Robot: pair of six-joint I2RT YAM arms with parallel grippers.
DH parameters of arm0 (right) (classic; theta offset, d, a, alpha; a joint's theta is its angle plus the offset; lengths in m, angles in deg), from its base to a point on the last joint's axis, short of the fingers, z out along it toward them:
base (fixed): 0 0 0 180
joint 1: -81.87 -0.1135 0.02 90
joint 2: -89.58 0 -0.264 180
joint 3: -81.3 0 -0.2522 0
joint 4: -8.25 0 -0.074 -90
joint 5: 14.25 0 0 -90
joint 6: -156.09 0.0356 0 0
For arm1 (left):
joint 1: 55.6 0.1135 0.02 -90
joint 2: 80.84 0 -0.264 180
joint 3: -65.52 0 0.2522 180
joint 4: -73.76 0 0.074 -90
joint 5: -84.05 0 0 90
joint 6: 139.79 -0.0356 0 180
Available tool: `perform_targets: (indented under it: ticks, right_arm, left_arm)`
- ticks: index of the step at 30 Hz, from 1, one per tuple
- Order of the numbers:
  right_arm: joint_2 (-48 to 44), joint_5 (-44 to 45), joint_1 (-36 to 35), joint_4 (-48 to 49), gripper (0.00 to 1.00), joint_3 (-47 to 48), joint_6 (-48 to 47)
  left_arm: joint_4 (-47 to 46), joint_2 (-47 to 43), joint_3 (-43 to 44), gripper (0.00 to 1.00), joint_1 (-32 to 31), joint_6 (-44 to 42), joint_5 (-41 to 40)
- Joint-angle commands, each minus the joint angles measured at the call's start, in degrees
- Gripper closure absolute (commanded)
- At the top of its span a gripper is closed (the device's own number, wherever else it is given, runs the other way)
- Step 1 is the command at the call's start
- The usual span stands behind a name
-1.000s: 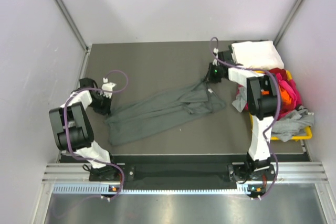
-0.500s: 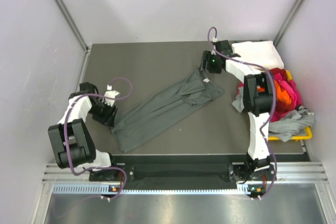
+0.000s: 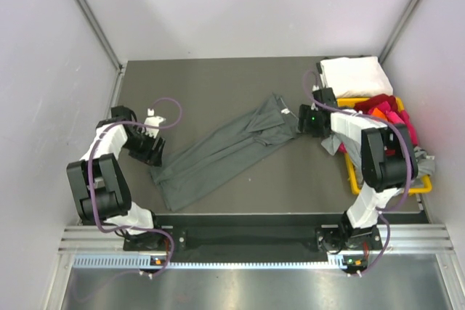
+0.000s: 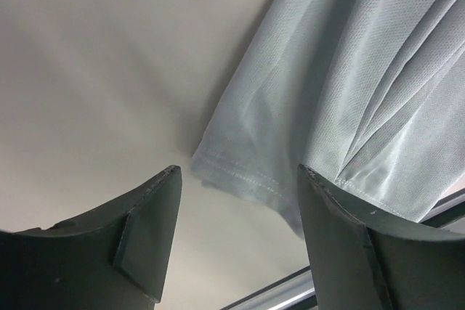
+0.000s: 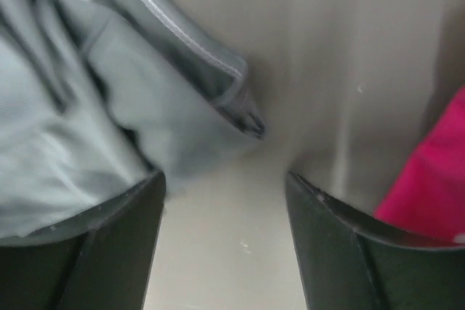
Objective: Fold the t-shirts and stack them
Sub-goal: Fold the tshirt
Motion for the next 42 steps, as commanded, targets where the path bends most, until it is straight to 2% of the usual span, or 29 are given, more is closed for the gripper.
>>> perform_targets:
  ticks: [1,5,7,10,11,13,16,17,19,20,21,23,24,25,28,29,31,34,35,37,42]
  right_arm:
    - [0.47,-0.48,1.42,4.26,0.33,-2.67,1.02]
    - [3.63,-6.19,1.95,7.07,0.57,-1.62,0.58]
    - [6.18,-8.12,2.30,7.78,0.63,0.75,0.84]
    - [10.31,-10.15,2.92,7.78,0.79,5.75,1.63]
    - [12.67,-10.67,3.18,7.78,0.89,8.55,2.33]
    - [15.58,-12.96,3.88,8.22,0.99,12.51,3.21]
    - [24.01,-15.24,4.32,7.52,1.00,24.63,5.67]
    - [29.25,-17.34,4.32,7.26,1.00,32.32,7.33]
    - [34.99,-19.11,4.15,6.38,1.00,40.53,9.79]
    - [40.59,-19.64,4.15,5.94,1.00,49.19,12.33]
    - [43.51,-20.17,3.97,5.33,1.00,53.80,13.66]
    - [51.14,-20.08,3.71,3.83,0.97,66.68,17.51]
    - [53.19,-20.69,3.53,4.70,0.92,69.81,18.93]
    - [54.78,-21.13,3.53,5.84,0.81,72.19,21.56]
    - [55.06,-19.13,4.06,6.91,0.65,73.97,23.51]
    - [52.36,-18.16,4.76,6.38,0.58,72.06,22.56]
    - [48.05,-15.26,5.55,5.59,0.50,68.10,20.45]
    - [37.94,-9.55,6.08,3.04,0.31,59.31,13.26]
    - [32.78,-8.23,6.08,2.25,0.27,54.94,12.19]
    - [27.14,-6.29,5.99,2.33,0.23,48.60,10.69]
    - [4.02,-6.37,3.01,13.46,0.21,14.61,13.22]
  left_arm:
    - [-1.62,0.60,0.86,0.29,-1.62,1.14,2.52]
    - [-3.11,0.60,-0.02,0.29,-3.03,2.28,1.64]
    - [-3.11,0.51,-0.02,0.29,-3.47,2.46,1.73]
    - [-3.20,-0.10,-0.02,0.29,-3.73,2.90,1.73]
    - [-3.20,-0.19,-0.02,0.29,-3.73,2.90,1.64]
    - [-2.33,-0.45,0.07,0.29,-4.08,2.72,1.72]
    - [-2.06,-0.63,-0.20,0.29,-5.66,2.98,1.99]
    - [-2.23,-0.80,-0.72,0.29,-6.45,3.60,1.90]
    - [-2.59,-0.72,-1.42,0.29,-10.05,4.30,1.64]
    - [-3.37,-0.63,-2.38,0.29,-11.71,5.09,1.03]
    - [-3.90,-0.63,-2.74,0.29,-14.60,5.44,0.50]
    - [-4.52,-0.37,-3.01,0.29,-17.42,6.15,0.58]
    - [-4.52,0.33,-2.84,0.29,-18.83,6.32,1.28]
    - [-4.52,0.68,-2.49,0.29,-19.28,6.50,1.46]
    - [-4.87,2.00,-1.52,0.29,-20.08,7.64,1.46]
    - [-4.87,2.09,-1.43,0.29,-20.25,7.91,1.37]
    - [-5.05,2.10,-1.78,0.29,-20.43,7.65,1.46]
    - [-5.92,0.60,-3.44,0.29,-20.43,7.29,1.37]
    - [-6.19,0.17,-4.23,0.29,-20.43,7.38,1.20]
    - [-6.89,-1.59,-4.94,0.29,-20.43,7.64,0.94]
    - [-8.30,-5.90,-7.58,0.29,-20.34,8.96,1.55]
